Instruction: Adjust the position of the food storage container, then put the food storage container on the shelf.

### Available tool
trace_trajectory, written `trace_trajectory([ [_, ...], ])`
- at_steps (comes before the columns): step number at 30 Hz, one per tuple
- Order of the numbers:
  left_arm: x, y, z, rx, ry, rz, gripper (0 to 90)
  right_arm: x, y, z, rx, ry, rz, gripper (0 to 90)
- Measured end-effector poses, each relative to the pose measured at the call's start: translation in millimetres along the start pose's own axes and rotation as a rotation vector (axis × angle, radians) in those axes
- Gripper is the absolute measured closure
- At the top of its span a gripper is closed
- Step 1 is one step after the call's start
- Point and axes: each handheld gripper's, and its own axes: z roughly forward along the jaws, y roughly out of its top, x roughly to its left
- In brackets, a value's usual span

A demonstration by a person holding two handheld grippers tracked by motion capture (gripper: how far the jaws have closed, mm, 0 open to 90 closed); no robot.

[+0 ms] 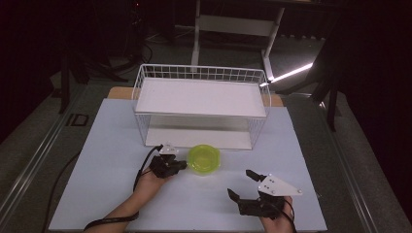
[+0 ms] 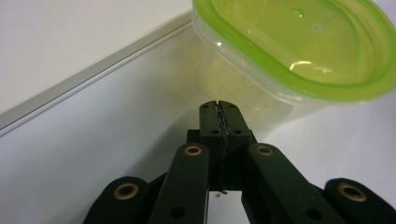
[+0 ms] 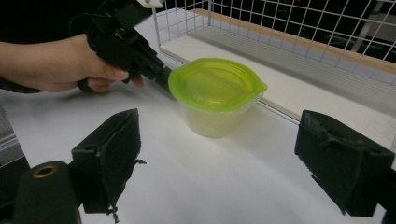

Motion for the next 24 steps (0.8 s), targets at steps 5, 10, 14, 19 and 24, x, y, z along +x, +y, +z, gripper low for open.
trace_trajectory([
  [5,-1.3,-7.0,-26.7,-0.03,-0.02,0.011,90.0,0.5,0.0,0.2,0.003,-0.005,-0.004,14.3],
  [10,-1.7,-17.6,-49.1,-0.05,-0.069,0.002,66.4,2.2,0.4,2.9,0.005,0.003,-0.004,14.3],
  [14,-3.6,-24.6,-65.9,-0.106,-0.128,-0.011,44.8,5.0,1.3,4.3,0.005,0.005,-0.014,14.3],
  [19,-8.5,-31.3,-79.6,-0.145,-0.192,-0.028,10.5,5.9,1.0,6.6,0.017,0.012,-0.009,14.3],
  [24,-22.1,-32.7,-89.8,-0.2,-0.184,0.015,1.9,11.6,4.3,6.9,0.023,0.023,-0.018,14.3],
])
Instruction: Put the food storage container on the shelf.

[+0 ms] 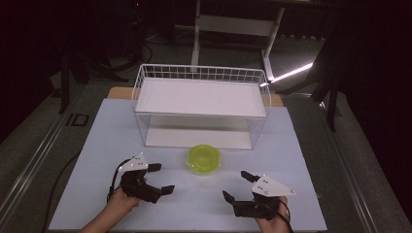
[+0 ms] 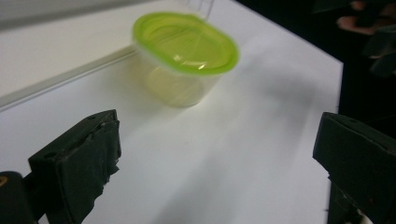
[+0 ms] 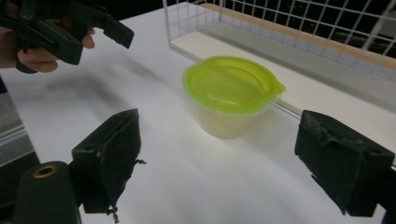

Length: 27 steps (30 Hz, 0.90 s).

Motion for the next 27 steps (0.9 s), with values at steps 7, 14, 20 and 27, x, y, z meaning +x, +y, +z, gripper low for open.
trace_trajectory([
  [7,-14.6,17.5,-7.8,-0.026,-0.022,0.053,1.9,6.8,11.4,2.3,0.004,0.019,-0.017,15.0],
  [14,-16.7,36.0,-6.8,-0.048,-0.041,0.045,1.9,-1.2,31.6,7.0,-0.003,0.004,-0.027,15.6],
  [20,-12.2,46.0,1.5,-0.044,-0.044,0.042,1.9,-11.7,43.8,15.7,-0.031,-0.027,0.008,15.5],
  [27,-2.6,53.7,11.1,-0.048,-0.046,-0.01,1.9,-21.7,43.3,29.1,-0.023,-0.009,0.037,14.7],
])
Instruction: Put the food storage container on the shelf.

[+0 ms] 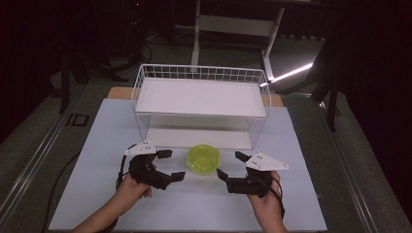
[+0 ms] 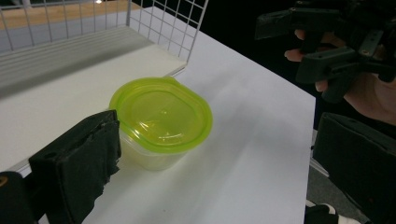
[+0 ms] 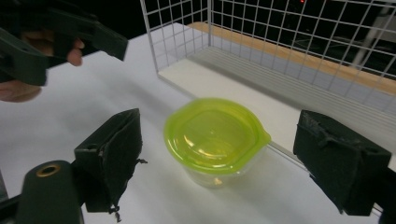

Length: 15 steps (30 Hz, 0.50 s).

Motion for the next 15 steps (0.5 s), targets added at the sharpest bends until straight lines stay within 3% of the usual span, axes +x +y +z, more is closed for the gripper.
trace_trajectory([
  [3,2.7,3.8,4.4,0.006,0.023,0.008,1.9,-2.3,-0.6,2.9,0.011,-0.007,0.011,14.5],
  [6,6.8,6.3,11.3,0.017,0.031,-0.008,1.9,-8.6,-1.3,8.0,0.012,0.009,0.066,13.7],
  [7,7.9,7.0,14.4,0.026,0.042,-0.01,1.9,-10.6,-1.2,10.7,0.022,-0.007,0.085,13.9],
  [8,9.6,7.7,19.0,0.031,0.057,-0.021,1.9,-12.6,-1.1,13.5,0.027,-0.025,0.098,13.8],
  [12,16.0,8.6,30.0,0.038,0.059,-0.04,2.0,-21.3,-3.3,22.6,0.035,-0.022,0.15,13.9],
  [15,24.8,8.7,39.7,0.059,0.066,-0.08,2.0,-26.4,-5.6,29.5,0.055,-0.025,0.178,16.1],
])
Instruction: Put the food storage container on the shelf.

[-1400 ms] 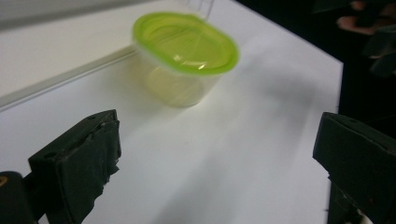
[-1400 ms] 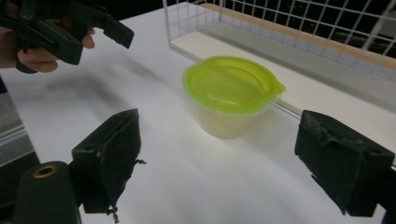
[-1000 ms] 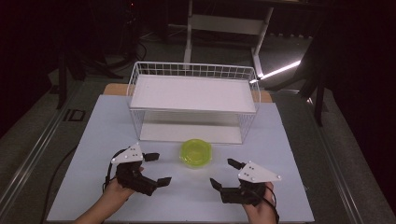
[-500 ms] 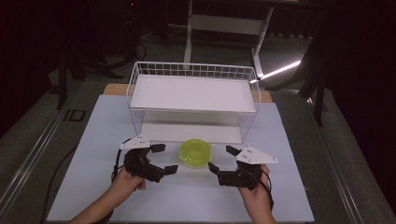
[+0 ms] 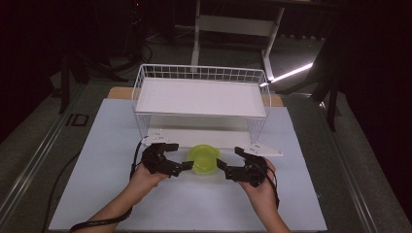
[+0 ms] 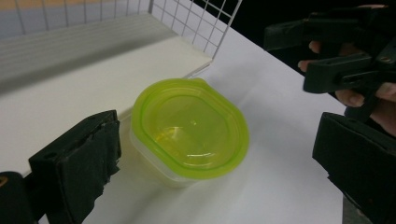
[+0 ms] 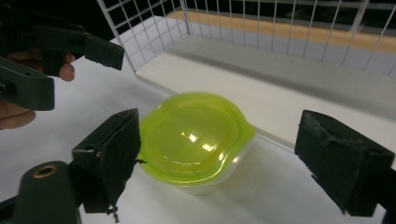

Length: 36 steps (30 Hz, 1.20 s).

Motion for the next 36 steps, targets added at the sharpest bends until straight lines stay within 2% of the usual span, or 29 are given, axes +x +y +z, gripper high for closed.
trace_trajectory([
  [1,1.7,0.1,2.4,0.003,0.005,-0.007,2.1,-2.0,-0.3,2.6,0.011,-0.014,0.005,20.1],
  [5,8.4,-0.4,9.8,0.018,0.019,-0.024,5.9,-6.2,-0.5,8.1,0.024,-0.027,0.018,23.3],
  [6,11.6,-1.5,13.1,0.021,0.022,-0.046,5.9,-7.5,-0.6,10.0,0.026,-0.026,0.019,27.2],
  [8,15.8,-5.0,18.3,0.031,0.032,-0.074,13.4,-12.1,-1.1,17.8,0.048,-0.016,0.059,32.5],
  [9,15.8,-5.0,18.3,0.031,0.032,-0.074,15.0,-12.1,-1.1,17.8,0.048,-0.016,0.059,32.5],
  [13,21.7,-10.1,27.5,0.075,0.074,-0.13,15.4,-16.6,-4.1,27.7,0.088,-0.021,0.114,38.2],
  [16,26.0,-13.1,30.7,0.087,0.095,-0.167,21.3,-20.1,-6.1,36.1,0.115,-0.023,0.147,41.7],
  [19,29.0,-15.6,32.0,0.088,0.092,-0.219,30.7,-21.8,-7.8,41.9,0.138,-0.013,0.176,44.1],
  [21,31.1,-17.4,34.2,0.108,0.065,-0.255,31.8,-21.8,-9.3,46.2,0.157,-0.007,0.19,45.9],
  [22,31.1,-17.4,34.2,0.108,0.065,-0.255,32.2,-21.3,-10.0,48.2,0.171,-0.014,0.195,45.9],
  [23,31.9,-19.1,35.6,0.119,0.064,-0.284,32.2,-21.3,-10.0,48.2,0.171,-0.014,0.195,45.9],
  [24,32.1,-20.0,36.0,0.121,0.062,-0.288,36.8,-21.2,-12.1,50.8,0.177,-0.01,0.214,47.3],
  [25,32.0,-20.6,36.8,0.125,0.067,-0.291,41.5,-22.5,-14.3,52.9,0.188,-0.007,0.261,50.6],
  [26,31.9,-21.2,37.1,0.127,0.062,-0.294,41.5,-22.5,-14.3,52.9,0.188,-0.007,0.261,50.6],
  [27,31.9,-22.1,36.7,0.117,0.045,-0.291,51.8,-23.9,-15.9,54.1,0.194,-0.006,0.284,53.8],
  [28,31.8,-22.1,35.9,0.114,0.037,-0.288,56.4,-24.7,-16.2,54.1,0.201,-0.008,0.288,58.3],
  [29,31.2,-21.8,35.6,0.113,0.024,-0.279,56.4,-24.7,-16.2,54.1,0.201,-0.008,0.288,58.3],
  [30,30.0,-21.3,35.5,0.115,0.015,-0.28,63.2,-25.9,-16.0,53.9,0.21,0.018,0.307,63.8],
  [32,26.8,-20.1,35.3,0.128,0.01,-0.262,65.1,-25.2,-15.7,52.5,0.215,0.029,0.318,69.3],
  [36,21.2,-21.6,33.2,0.132,0.0,-0.26,67.4,-21.2,-16.2,49.9,0.208,0.013,0.313,71.6],
])
